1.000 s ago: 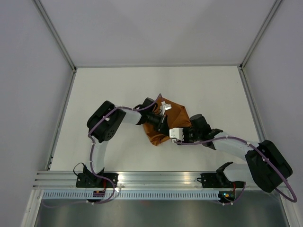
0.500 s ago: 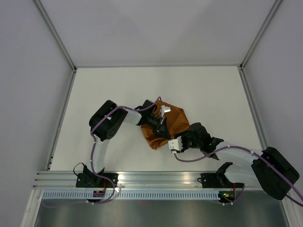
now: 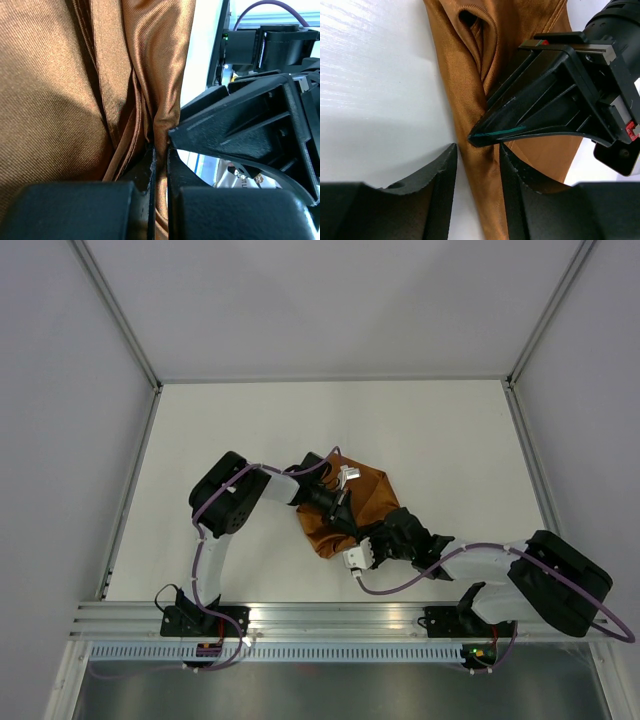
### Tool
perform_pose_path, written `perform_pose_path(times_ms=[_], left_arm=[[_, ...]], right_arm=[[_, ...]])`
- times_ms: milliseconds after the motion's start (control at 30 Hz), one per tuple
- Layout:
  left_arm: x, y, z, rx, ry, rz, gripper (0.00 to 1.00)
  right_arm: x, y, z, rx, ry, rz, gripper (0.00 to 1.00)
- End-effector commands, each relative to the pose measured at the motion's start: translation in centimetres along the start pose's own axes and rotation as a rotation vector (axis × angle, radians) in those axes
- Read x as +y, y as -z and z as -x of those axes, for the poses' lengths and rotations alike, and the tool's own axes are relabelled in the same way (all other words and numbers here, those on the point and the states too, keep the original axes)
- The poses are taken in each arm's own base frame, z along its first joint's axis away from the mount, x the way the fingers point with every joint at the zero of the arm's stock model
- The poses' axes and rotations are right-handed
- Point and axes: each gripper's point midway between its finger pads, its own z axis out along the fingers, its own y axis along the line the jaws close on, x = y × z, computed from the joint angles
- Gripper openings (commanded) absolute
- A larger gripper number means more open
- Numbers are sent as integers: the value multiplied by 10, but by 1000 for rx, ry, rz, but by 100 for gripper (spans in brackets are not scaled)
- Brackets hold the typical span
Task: Fold the napkin, place the utensils inside, and roll it up
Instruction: Roll the napkin at the center of the board.
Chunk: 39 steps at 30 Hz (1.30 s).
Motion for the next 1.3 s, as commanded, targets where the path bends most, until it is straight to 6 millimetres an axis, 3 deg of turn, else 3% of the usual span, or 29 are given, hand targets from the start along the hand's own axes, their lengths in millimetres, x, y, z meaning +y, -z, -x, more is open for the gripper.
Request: perform_pose_path(times_ms=[0, 100, 200, 300, 333, 533, 733, 1000, 1200, 1267], left_arm=[[58, -3, -42, 54, 221, 204, 2], [57, -3, -43, 58, 218, 198, 2], [55, -3, -42, 58, 205, 190, 2], [52, -2, -39, 52, 190, 188, 2], [50, -1, -38, 50, 184, 189, 2], [36, 5, -24, 4, 118, 202, 8], [17, 16, -1, -103, 49, 221, 33], [12, 25, 7, -169, 33, 231, 40], [16, 45, 21, -291, -8, 330, 44], [13, 56, 27, -359, -34, 377, 47]], right_arm=[[15, -2, -11, 47, 38, 51, 44], [28, -3, -19, 82, 40, 113, 30], [30, -4, -23, 108, 42, 137, 23], [38, 0, -24, 119, 24, 189, 3], [35, 0, -22, 119, 11, 190, 1], [46, 6, -16, 119, -41, 304, 1], [50, 6, -10, 108, -78, 379, 0], [55, 5, -12, 115, -117, 436, 0], [55, 7, -11, 99, -182, 506, 1], [47, 5, -12, 91, -208, 516, 0]])
